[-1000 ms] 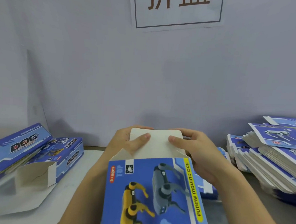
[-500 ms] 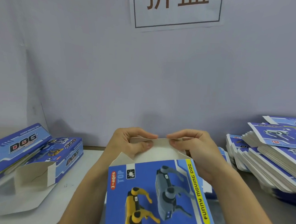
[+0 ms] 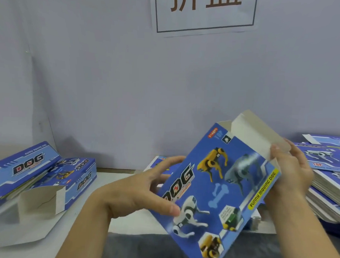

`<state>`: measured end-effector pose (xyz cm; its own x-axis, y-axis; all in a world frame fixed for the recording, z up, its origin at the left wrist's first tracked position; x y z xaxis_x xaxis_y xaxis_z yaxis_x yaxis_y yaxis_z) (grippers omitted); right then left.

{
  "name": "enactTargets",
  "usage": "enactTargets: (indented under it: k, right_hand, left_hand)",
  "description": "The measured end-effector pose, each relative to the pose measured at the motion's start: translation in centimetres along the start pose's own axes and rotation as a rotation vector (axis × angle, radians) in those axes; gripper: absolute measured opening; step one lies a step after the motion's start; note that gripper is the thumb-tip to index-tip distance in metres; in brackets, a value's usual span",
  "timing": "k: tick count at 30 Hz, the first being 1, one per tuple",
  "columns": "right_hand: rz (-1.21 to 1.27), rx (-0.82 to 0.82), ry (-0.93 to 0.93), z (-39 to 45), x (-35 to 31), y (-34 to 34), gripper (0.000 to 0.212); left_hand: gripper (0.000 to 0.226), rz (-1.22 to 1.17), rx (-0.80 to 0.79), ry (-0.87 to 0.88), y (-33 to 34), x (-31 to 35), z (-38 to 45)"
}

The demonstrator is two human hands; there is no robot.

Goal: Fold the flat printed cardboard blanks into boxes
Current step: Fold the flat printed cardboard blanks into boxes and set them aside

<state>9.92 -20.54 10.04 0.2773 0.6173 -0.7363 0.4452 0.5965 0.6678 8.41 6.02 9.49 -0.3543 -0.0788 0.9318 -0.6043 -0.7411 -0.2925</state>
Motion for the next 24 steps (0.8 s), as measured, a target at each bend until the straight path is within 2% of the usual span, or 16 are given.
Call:
enactTargets:
  k: [3, 5, 9, 10, 11, 12, 14, 15, 16, 18, 19, 21, 24]
  right_hand:
    - [0.081, -0.005, 0.079, 0.1, 0.2, -0.1, 0.013]
    - [0.205, -0.028, 0.179, 0.3, 0.8, -0.3, 0.025]
    - [0.067, -0.014, 0.209, 0.9, 1.9, -0.9, 0.030]
    - [-0.013, -0.034, 0.205, 1.0, 2.1, -0.8, 0.029]
    - [-0.129, -0.057, 0.198, 1.2, 2.5, -0.6, 0.027]
    - [-0.274, -0.089, 0.179, 1.3, 2.8, -0.2, 0.026]
    - [-0.663, -0.191, 0.115, 1.3, 3.8, 0.6, 0.024]
    - [-0.917, -0.274, 0.076, 1.0, 4.4, 1.0, 0.024]
    - [-1.219, -0.380, 0.075, 0.6, 5.5, 1.2, 0.038]
    - [-1.829, -0.526, 0.170, 0.1, 7.8, 0.7, 0.085]
    - [-2.047, -0.560, 0.183, -0.2, 8.6, 0.5, 0.099]
    - [-2.218, -0.557, 0.122, -0.5, 9.4, 0.4, 0.105]
    - [-2.187, -0.489, -0.006, -0.6, 8.5, 0.9, 0.096]
  left_hand:
    - [0.081, -0.004, -0.047, 0.049, -0.2, -0.3, -0.8]
    - [0.077, -0.076, 0.072, 0.191, -0.6, 0.1, -0.7]
    - [0.093, -0.440, 0.750, 0.711, -4.7, 1.7, -1.9]
    - [0.095, -0.515, 0.873, 0.776, -5.6, 1.9, -2.6]
    - [0.090, -0.562, 0.966, 0.771, -6.2, 1.8, -3.1]
    - [0.074, -0.584, 1.039, 0.699, -6.6, 1.3, -3.4]
    - [0.022, -0.587, 1.135, 0.513, -6.7, 0.1, -3.3]
    - [0.009, -0.552, 1.149, 0.424, -6.4, -0.5, -2.9]
    - [0.007, -0.482, 1.138, 0.334, -5.9, -1.0, -2.2]
    - [0.011, -0.261, 1.058, 0.175, -4.9, -1.8, -0.9]
    - [0.015, -0.147, 0.995, 0.116, -4.3, -2.1, -0.3]
    - [0.018, 0.048, 0.845, 0.031, -2.9, -2.3, 0.8]
    - [0.018, 0.345, 0.575, -0.038, -1.0, -2.5, 1.9]
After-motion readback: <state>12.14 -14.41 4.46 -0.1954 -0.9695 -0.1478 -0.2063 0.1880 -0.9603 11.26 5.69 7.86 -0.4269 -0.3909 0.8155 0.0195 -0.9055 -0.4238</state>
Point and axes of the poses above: each hand's wrist, its own z-axis towards the middle knuckle, its own y-axis out of the palm, x = y × z, the point moved 3 cm from there along z, towards the middle knuckle, and after that the axes turned 15 degrees about y, right-handed, at the moved point
